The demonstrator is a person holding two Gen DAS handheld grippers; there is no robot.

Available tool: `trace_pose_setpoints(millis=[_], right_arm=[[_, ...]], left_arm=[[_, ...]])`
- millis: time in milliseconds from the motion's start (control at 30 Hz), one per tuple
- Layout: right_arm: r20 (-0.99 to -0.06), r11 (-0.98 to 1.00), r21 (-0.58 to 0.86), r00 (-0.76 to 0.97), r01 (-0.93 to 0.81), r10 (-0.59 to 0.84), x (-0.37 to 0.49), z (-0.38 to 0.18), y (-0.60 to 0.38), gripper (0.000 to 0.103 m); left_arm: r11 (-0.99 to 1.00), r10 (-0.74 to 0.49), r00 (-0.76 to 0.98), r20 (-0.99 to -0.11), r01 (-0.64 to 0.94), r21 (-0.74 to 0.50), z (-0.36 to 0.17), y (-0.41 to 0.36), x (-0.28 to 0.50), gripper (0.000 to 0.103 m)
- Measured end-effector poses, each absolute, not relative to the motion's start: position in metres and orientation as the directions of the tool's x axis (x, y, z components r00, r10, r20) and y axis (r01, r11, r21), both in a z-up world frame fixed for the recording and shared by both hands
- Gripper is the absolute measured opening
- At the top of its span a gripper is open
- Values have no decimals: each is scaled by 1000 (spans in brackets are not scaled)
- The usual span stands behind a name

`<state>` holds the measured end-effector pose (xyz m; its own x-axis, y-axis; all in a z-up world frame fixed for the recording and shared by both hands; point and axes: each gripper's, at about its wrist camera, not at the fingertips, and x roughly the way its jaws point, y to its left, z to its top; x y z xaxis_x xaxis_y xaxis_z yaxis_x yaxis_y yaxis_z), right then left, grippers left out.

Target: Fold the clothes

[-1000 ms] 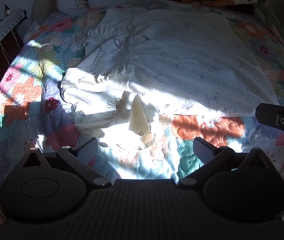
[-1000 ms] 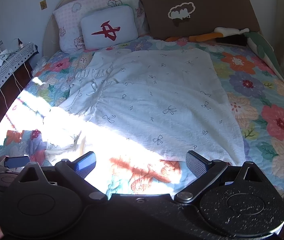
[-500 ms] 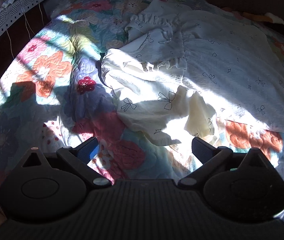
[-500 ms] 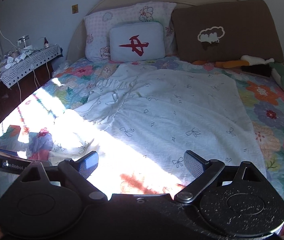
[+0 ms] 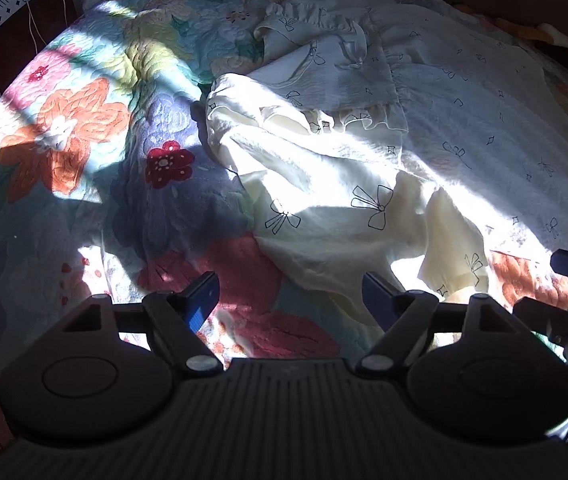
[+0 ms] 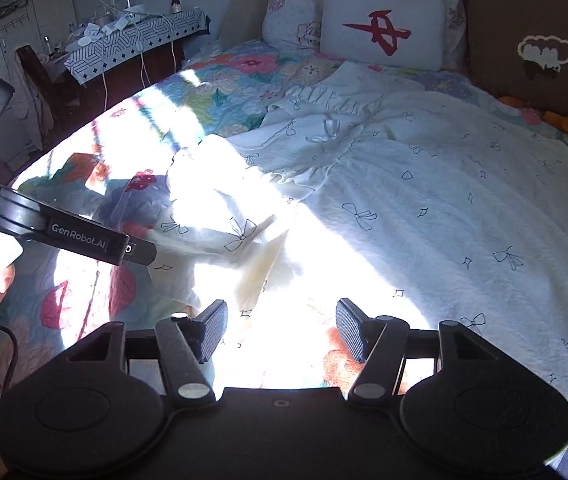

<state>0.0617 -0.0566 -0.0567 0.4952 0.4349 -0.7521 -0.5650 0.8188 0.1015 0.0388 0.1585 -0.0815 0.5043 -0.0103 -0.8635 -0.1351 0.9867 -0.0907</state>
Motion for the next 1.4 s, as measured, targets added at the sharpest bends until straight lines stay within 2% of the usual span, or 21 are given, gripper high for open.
trace_pose_setpoints(millis=[67, 200, 233, 267, 300, 333, 433, 500, 533, 733, 867, 933, 967, 1000, 1067, 1233, 1333, 1400], right_arm=[[-771, 813, 101, 472, -573, 428, 68, -66, -48, 64], [-807, 838, 113, 443, -534, 391, 88, -89, -38, 64], [-806, 835, 134, 431, -533, 404, 92, -94, -37, 53], [-806, 833, 140, 426, -536, 410, 96, -98, -35, 33], [-805, 833, 126, 435, -539, 404, 99, -100, -33, 4], [-799, 827, 110, 446, -552, 404, 102, -97, -31, 3], [-776, 783, 38, 475, -621, 415, 115, -75, -30, 2], [-765, 759, -66, 522, -647, 379, 128, -52, -28, 3], [-760, 750, -100, 536, -654, 367, 136, -41, -27, 3], [-785, 731, -175, 542, -659, 300, 185, 15, -26, 2], [-821, 726, -175, 505, -665, 265, 207, 30, -21, 2], [-845, 728, -154, 471, -668, 254, 218, 32, -17, 2], [-856, 730, -137, 451, -670, 253, 222, 32, -16, 2], [-864, 732, -117, 431, -672, 258, 227, 31, -15, 3], [-875, 739, -74, 399, -670, 275, 233, 26, -16, 3], [-856, 753, 40, 367, -657, 365, 244, 4, -32, 3], [-856, 791, 100, 353, -604, 378, 263, -13, -46, 3], [-854, 797, 113, 353, -593, 383, 273, -22, -55, 3]], left_arm=[[985, -28, 478, -878, -134, -105, -90, 156, 42, 93], [982, -54, 446, -894, -137, -128, -107, 153, 47, 93], [983, -41, 445, -895, -140, -115, -111, 152, 49, 91], [985, -19, 442, -897, -145, -93, -114, 151, 51, 75], [986, -2, 429, -903, -148, -73, -116, 151, 55, 51], [987, 12, 410, -912, -149, -55, -117, 151, 58, 51], [983, 4, 414, -910, -168, -73, -101, 158, 74, 39], [981, -1, 465, -885, -172, -91, -83, 164, 86, 13], [979, -3, 497, -868, -174, -103, -72, 167, 95, 10], [983, -17, 645, -764, -128, -131, -22, 165, 134, 8], [993, -42, 649, -760, -58, -104, -18, 158, 144, 8], [992, -78, 631, -772, -27, -122, -23, 158, 141, 13], [989, -103, 616, -781, -21, -147, -29, 159, 135, 25], [985, -122, 605, -786, -20, -169, -34, 160, 130, 45], [980, -144, 608, -781, -21, -198, -48, 157, 114, 65], [972, -193, 580, -791, 6, -233, -87, 134, 109, 74], [970, -240, 511, -825, 109, -215, -111, 109, 129, 86], [966, -249, 437, -864, 175, -190, -129, 95, 148, 101]])
